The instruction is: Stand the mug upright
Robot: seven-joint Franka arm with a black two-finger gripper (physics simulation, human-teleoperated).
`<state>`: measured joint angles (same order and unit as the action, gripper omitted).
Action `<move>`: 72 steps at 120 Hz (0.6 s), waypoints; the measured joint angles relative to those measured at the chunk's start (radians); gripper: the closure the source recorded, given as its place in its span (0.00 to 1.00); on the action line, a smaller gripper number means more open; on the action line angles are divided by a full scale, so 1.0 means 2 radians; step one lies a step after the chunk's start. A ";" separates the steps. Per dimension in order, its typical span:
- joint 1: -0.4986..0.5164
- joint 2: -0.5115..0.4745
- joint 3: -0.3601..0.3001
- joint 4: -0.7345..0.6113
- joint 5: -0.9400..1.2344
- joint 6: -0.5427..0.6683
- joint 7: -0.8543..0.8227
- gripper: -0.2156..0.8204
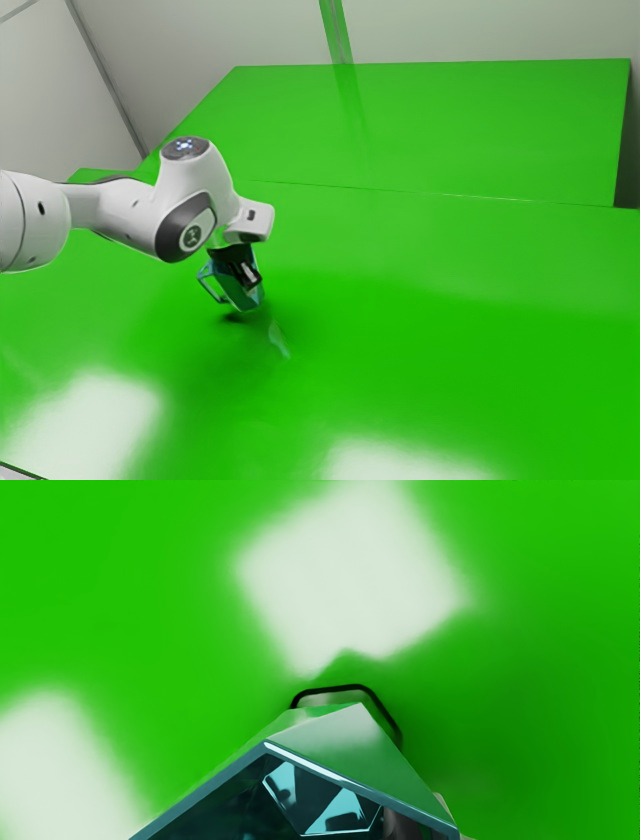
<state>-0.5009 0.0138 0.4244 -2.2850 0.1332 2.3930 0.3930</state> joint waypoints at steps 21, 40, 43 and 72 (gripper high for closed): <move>-0.004 0.011 -0.001 0.000 -0.001 0.002 -0.009 0.97; 0.007 0.013 -0.001 0.000 -0.002 0.002 -0.016 0.97; 0.009 0.014 -0.001 0.000 -0.002 0.002 -0.017 0.97; 0.011 0.015 -0.001 0.000 -0.006 0.002 -0.022 0.88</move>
<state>-0.4797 0.0436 0.4218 -2.2845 0.1213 2.3961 0.3497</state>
